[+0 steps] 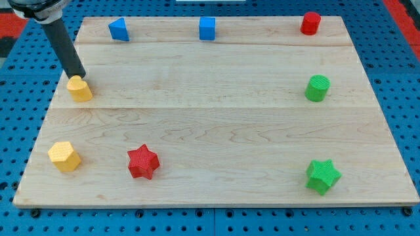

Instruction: Move the green circle diagonal to the red circle

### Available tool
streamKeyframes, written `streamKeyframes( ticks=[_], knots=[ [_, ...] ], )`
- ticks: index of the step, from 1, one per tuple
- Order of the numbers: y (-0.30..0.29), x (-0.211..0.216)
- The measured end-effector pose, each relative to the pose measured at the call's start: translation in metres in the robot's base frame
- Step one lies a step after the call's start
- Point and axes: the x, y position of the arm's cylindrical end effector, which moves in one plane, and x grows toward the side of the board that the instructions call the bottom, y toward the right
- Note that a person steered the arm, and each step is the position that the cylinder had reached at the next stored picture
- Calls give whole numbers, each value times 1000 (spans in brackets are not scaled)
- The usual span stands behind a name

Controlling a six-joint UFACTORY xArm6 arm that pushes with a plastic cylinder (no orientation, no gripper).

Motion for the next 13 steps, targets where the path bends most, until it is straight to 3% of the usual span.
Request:
streamKeyframes(
  ticks=[1,3,6,7,8,9,10,11,13],
  knots=[
    [0,-1],
    [67,-14],
    [395,-51],
    [519,-41],
    [565,8],
    [567,63],
    [503,82],
    [441,62],
    [472,51]
  ],
)
